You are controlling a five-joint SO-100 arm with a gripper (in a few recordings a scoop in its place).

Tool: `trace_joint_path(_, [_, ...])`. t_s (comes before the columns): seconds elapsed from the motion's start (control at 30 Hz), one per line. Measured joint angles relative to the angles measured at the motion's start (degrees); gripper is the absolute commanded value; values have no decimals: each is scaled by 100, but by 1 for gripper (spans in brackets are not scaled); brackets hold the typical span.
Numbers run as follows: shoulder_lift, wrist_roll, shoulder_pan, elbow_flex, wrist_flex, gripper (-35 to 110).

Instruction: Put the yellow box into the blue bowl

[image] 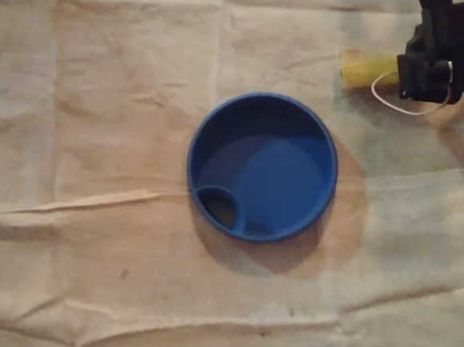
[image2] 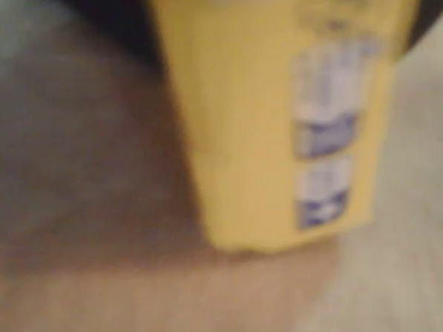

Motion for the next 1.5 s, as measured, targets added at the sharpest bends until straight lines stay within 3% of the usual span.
trace_joint_path(0.53, [26, 0, 0, 0, 70, 0])
trace_joint_path(0.97, [1652, 0, 132, 0, 905, 0])
trace_joint_path(1.3, [2364, 0, 1160, -70, 949, 0])
trace_joint_path(1.5, [2364, 0, 1881, -932, 958, 0])
